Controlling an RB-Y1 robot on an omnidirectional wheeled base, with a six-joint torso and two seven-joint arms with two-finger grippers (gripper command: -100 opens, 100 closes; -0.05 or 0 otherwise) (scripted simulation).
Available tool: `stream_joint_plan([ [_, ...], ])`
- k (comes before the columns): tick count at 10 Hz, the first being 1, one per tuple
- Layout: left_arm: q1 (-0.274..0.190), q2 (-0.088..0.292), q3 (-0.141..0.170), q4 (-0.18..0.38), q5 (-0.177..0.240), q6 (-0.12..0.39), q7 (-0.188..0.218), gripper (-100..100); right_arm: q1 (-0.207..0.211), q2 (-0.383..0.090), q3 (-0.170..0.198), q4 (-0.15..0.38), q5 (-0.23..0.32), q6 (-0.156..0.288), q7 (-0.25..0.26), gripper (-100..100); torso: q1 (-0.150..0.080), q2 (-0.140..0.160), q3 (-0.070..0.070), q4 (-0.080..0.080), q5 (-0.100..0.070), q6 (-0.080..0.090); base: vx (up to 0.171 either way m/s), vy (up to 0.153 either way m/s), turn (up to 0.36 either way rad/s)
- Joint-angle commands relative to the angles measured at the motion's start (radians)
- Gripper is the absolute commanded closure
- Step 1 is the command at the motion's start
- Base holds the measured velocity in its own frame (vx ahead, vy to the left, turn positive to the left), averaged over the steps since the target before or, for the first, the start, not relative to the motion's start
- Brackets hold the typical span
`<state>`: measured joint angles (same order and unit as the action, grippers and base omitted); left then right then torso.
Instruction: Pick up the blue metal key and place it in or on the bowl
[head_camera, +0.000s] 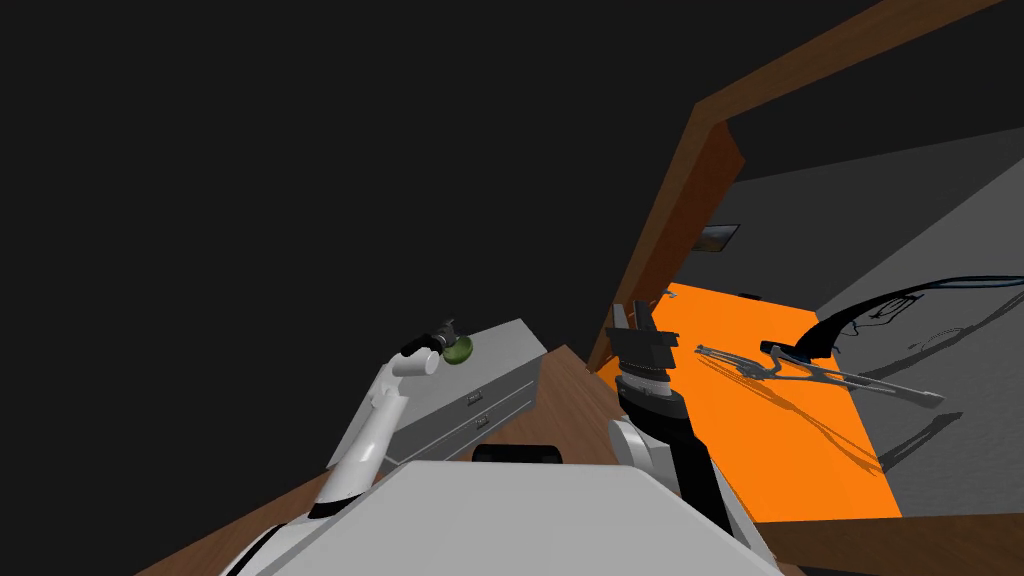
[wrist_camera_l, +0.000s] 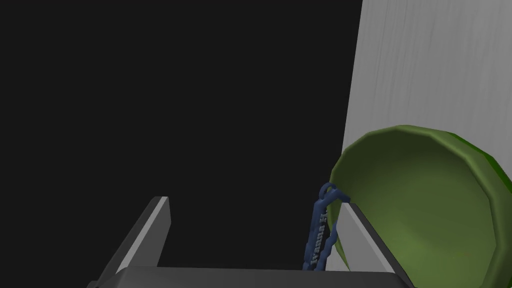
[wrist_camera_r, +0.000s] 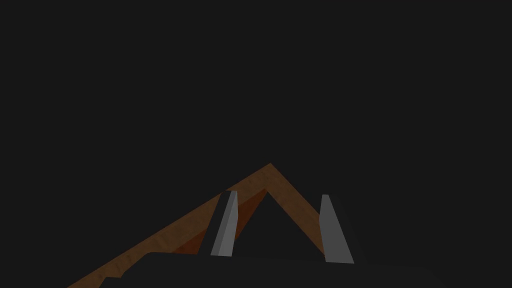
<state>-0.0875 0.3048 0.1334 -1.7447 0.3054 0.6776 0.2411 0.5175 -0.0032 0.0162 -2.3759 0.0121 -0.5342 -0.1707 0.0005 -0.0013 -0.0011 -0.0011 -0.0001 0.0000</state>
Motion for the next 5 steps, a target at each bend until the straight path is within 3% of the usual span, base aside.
stream_joint_plan([
  [1,0.000,0.000,0.000,0.000,0.000,0.000,0.000,0,0.000,0.000,0.000,0.000,0.000,0.000,0.000,0,0.000,0.000,0.000,0.000,0.000,0.000,0.000,0.000,0.000],
  [5,0.000,0.000,0.000,0.000,0.000,0.000,0.000,0,0.000,0.000,0.000,0.000,0.000,0.000,0.000,0,0.000,0.000,0.000,0.000,0.000,0.000,0.000,0.000,0.000],
])
